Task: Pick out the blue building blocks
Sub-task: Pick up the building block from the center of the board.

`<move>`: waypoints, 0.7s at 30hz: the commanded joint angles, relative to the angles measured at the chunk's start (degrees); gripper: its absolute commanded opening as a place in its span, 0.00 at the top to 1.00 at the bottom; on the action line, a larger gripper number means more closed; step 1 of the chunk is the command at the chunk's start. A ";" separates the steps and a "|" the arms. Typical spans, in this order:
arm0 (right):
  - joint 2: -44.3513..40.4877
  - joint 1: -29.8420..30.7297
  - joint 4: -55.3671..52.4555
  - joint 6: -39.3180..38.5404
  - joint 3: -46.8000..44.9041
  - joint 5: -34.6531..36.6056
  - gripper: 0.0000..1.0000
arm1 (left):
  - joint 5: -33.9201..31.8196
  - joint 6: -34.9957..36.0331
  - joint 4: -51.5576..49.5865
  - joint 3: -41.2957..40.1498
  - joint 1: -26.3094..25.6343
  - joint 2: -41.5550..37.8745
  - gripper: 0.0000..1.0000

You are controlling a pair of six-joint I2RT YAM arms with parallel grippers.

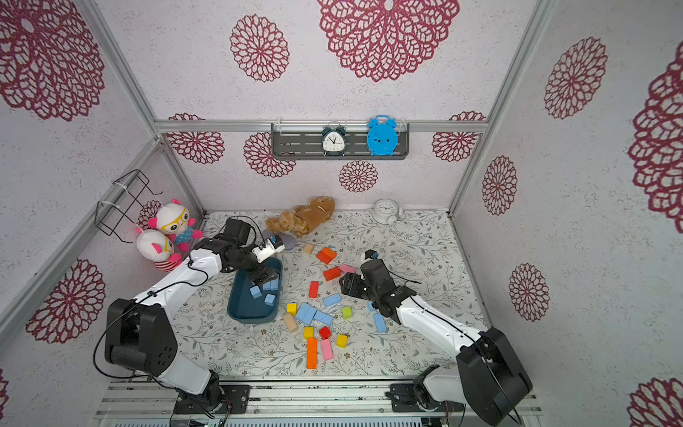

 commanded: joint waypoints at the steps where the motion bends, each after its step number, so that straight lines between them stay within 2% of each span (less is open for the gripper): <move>1: 0.55 -3.91 -14.24 -5.31 3.00 5.27 0.28 | 8.90 -21.97 11.55 -0.67 3.01 -1.96 0.12; 3: 1.07 -6.86 -19.61 -6.86 4.08 6.96 0.28 | 10.57 -29.07 17.42 -3.08 4.17 -2.45 0.11; 8: 2.91 -13.77 -29.35 -10.36 5.00 8.81 0.28 | 14.61 -37.18 24.14 -9.49 6.20 -3.71 0.06; 12: 4.70 -16.02 -30.46 -11.23 4.97 7.47 0.28 | 15.32 -39.09 29.68 -14.64 7.05 -7.09 0.03; 16: 6.67 -17.68 -30.16 -10.29 5.78 7.84 0.28 | 15.56 -40.48 30.09 -14.95 7.64 -7.54 0.00; 21: 10.80 -18.41 -27.80 -9.89 8.74 5.26 0.30 | 15.74 -40.96 30.43 -15.53 7.96 -7.05 0.01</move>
